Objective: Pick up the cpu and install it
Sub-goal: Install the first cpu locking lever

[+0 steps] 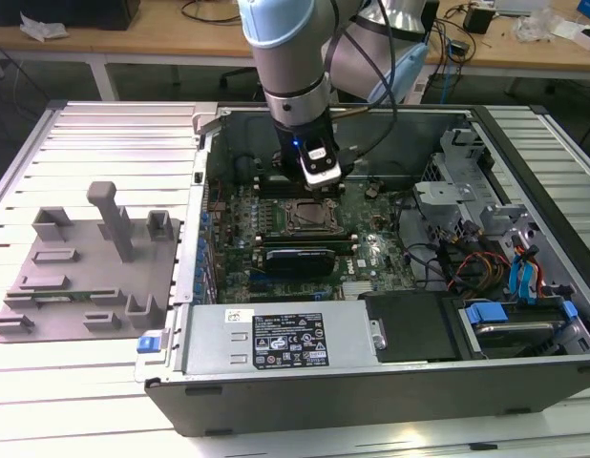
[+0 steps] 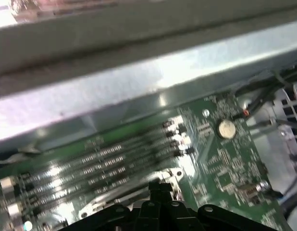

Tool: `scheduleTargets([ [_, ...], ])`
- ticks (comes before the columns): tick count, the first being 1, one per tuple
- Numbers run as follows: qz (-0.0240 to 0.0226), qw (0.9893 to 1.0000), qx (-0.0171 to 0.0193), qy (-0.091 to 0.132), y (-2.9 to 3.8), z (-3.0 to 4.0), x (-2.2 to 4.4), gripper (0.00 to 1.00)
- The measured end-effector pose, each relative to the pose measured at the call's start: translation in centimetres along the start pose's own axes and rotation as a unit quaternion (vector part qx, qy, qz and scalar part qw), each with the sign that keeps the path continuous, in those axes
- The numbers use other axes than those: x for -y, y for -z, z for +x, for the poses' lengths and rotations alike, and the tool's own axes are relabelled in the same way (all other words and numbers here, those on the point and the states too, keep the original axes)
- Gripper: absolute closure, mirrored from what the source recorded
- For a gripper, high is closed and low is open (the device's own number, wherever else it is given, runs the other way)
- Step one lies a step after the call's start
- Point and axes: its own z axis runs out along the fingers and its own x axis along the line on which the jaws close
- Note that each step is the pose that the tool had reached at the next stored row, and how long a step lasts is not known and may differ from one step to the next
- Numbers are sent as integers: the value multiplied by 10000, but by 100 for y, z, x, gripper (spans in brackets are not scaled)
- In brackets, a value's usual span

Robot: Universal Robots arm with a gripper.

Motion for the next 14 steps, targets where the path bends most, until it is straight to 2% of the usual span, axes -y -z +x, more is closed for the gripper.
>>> scheduleTargets([
  [1,132,9999,45,17,2,-1,0,89],
  [3,286,9995,98,45,2,-4,-1,89],
  [6,291,9995,99,47,2,-4,-1,89],
  [7,304,9995,65,45,0,-5,-3,89],
  [8,343,9994,-41,43,-2,-10,-4,89],
  [9,411,9989,-216,39,-7,-23,-8,89],
  [10,490,9979,-411,37,-12,-42,-14,89],
  [11,535,9972,-522,36,-15,-53,-18,89],
  [13,608,9956,-709,32,-20,-66,-23,89],
  [14,608,9956,-710,31,-20,-66,-23,89],
])
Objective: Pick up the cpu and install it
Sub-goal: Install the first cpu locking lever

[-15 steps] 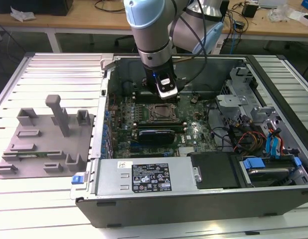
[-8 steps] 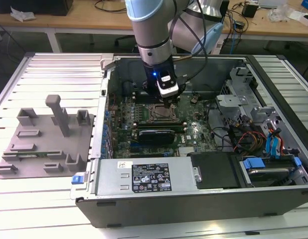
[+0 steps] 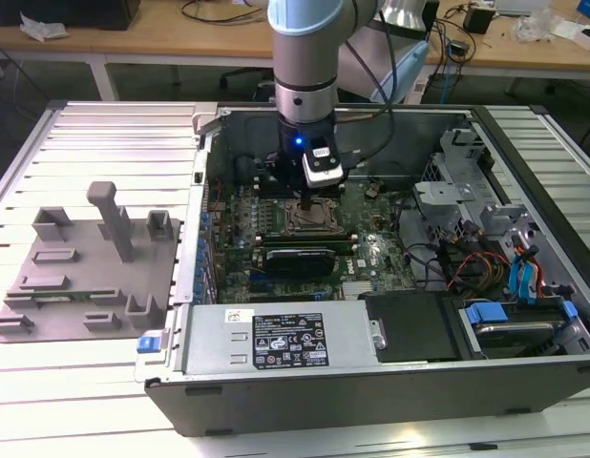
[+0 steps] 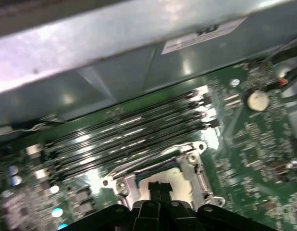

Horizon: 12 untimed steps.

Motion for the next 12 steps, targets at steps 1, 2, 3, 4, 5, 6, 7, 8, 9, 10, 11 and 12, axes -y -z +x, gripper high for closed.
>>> scheduleTargets([
  [1,0,10000,0,0,0,0,0,89],
  [2,0,10000,0,0,0,0,0,89],
  [3,0,10000,-1,0,30,-3,0,89],
  [4,1,10000,-1,0,73,-6,-1,89],
  [5,1,10000,-1,0,113,-10,-2,89],
  [6,1,10000,-2,0,170,-15,-3,89],
  [7,1,10000,-2,0,198,-17,-4,89],
  [8,1,10000,-3,0,236,-20,-4,89],
  [9,2,10000,-1,17,234,-26,-6,89],
  [10,11,10000,1,48,234,-35,-10,89],
  [11,13,10000,3,93,232,-41,-12,89],
  [12,15,9998,4,193,227,-48,-14,89],
])
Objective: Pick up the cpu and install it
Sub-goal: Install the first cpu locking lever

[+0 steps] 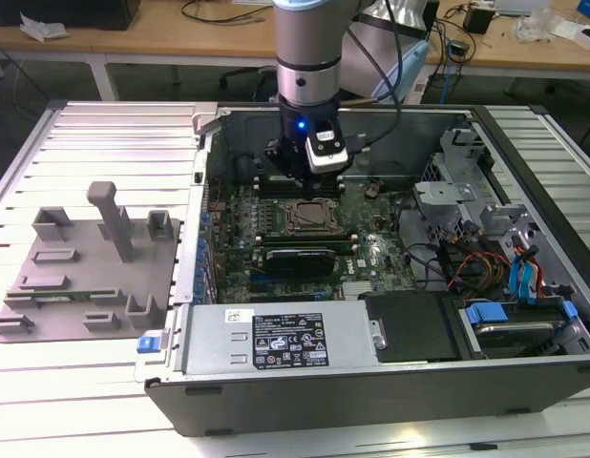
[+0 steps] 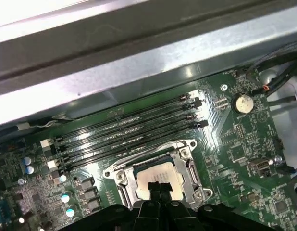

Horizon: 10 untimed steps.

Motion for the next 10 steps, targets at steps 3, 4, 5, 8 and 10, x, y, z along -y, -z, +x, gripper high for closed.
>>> scheduleTargets([
  [3,-4,9995,3,319,-15,-12,-4,89],
  [4,-6,9992,3,402,-18,-15,-5,89],
  [5,-8,9989,4,467,-21,-17,-6,89],
  [8,26,9978,7,656,-31,-24,-7,89],
  [10,46,9978,12,666,-33,-28,4,89],
])
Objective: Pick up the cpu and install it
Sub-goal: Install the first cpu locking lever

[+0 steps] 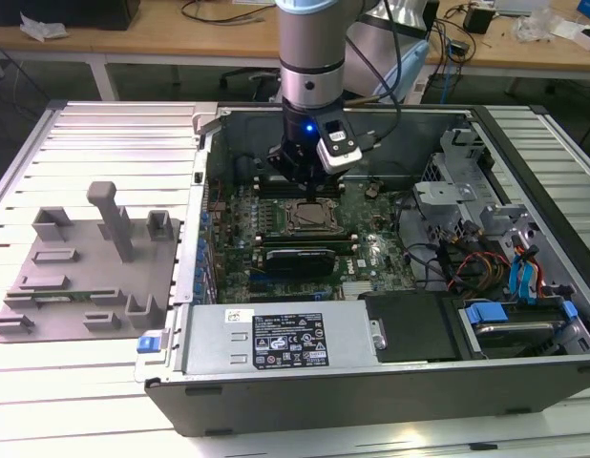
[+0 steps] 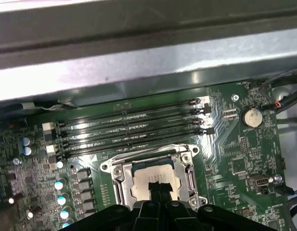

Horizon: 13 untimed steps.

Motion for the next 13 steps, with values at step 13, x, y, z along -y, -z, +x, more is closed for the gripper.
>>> scheduleTargets([
  [13,2,9999,-6,142,-35,-58,152,89],
])
